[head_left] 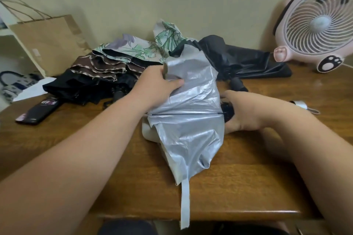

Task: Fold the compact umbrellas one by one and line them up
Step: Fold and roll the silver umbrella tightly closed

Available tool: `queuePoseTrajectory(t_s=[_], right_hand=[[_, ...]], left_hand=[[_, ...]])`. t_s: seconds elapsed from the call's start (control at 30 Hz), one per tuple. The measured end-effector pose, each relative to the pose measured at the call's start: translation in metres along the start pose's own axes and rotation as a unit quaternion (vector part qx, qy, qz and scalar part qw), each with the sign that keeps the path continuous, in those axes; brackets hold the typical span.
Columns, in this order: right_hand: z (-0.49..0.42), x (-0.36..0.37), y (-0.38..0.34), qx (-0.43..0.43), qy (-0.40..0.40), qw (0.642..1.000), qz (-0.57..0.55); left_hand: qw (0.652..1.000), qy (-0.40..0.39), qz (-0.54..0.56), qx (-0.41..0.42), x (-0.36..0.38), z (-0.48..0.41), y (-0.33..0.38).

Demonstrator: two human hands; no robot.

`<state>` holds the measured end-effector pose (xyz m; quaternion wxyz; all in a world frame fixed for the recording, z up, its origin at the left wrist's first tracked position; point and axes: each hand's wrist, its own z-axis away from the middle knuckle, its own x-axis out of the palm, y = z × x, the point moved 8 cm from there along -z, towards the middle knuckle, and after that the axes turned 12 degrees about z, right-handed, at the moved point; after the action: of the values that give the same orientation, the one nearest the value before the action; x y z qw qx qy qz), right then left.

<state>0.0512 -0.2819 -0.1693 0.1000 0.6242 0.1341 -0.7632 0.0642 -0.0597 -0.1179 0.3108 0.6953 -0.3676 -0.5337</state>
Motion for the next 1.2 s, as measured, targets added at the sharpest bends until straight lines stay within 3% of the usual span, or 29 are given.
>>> queuePoseTrajectory(t_s=[0.07,0.13,0.2,0.27,0.3,0.37,0.47,0.57,0.63,0.67,0.77,0.87,1.0,1.2], right_hand=[[0.011,-0.004,0.011,-0.017,-0.025,0.999,-0.014],[0.021,-0.015,0.014,-0.055,0.001,0.997,-0.052],[0.027,-0.045,0.010,-0.110,0.184,0.970,-0.112],[0.043,-0.068,-0.007,-0.173,0.389,0.898,-0.114],[0.045,-0.067,-0.023,-0.202,0.429,0.876,-0.081],[0.029,-0.047,-0.056,-0.261,0.411,0.873,0.006],[-0.009,-0.008,-0.075,-0.260,0.273,0.922,0.088],[-0.028,0.010,-0.069,-0.194,0.196,0.953,0.125],[-0.029,0.012,-0.070,-0.178,0.193,0.956,0.132],[-0.029,0.013,-0.071,-0.173,0.194,0.956,0.132],[-0.033,0.012,-0.069,-0.163,0.201,0.957,0.129],[-0.035,0.012,-0.070,-0.153,0.207,0.956,0.142],[-0.032,0.013,-0.070,-0.132,0.221,0.952,0.166],[-0.008,-0.001,-0.064,-0.135,0.269,0.949,0.089]], left_hand=[[0.998,-0.011,-0.068,0.013,0.008,-0.012,-0.008],[0.996,-0.018,-0.084,0.020,0.014,-0.017,-0.012],[0.997,-0.014,-0.067,0.031,0.017,-0.021,-0.014],[0.998,-0.003,-0.049,0.028,0.017,-0.024,-0.018],[0.999,0.002,-0.039,0.016,0.015,-0.025,-0.021],[1.000,0.021,-0.004,-0.015,0.006,-0.027,-0.027],[0.995,0.084,0.016,-0.048,-0.024,-0.028,-0.027],[0.981,0.183,-0.038,0.043,-0.068,0.008,0.007],[0.976,0.190,-0.032,0.100,-0.084,0.059,0.028],[0.986,0.143,-0.030,0.082,-0.079,0.083,0.028],[0.994,-0.045,0.007,-0.103,-0.038,0.146,-0.001],[0.974,-0.083,0.074,-0.197,-0.011,0.178,-0.023],[0.983,-0.063,0.073,-0.156,0.006,0.187,-0.015],[0.986,0.080,0.127,-0.071,0.005,0.182,-0.024]])
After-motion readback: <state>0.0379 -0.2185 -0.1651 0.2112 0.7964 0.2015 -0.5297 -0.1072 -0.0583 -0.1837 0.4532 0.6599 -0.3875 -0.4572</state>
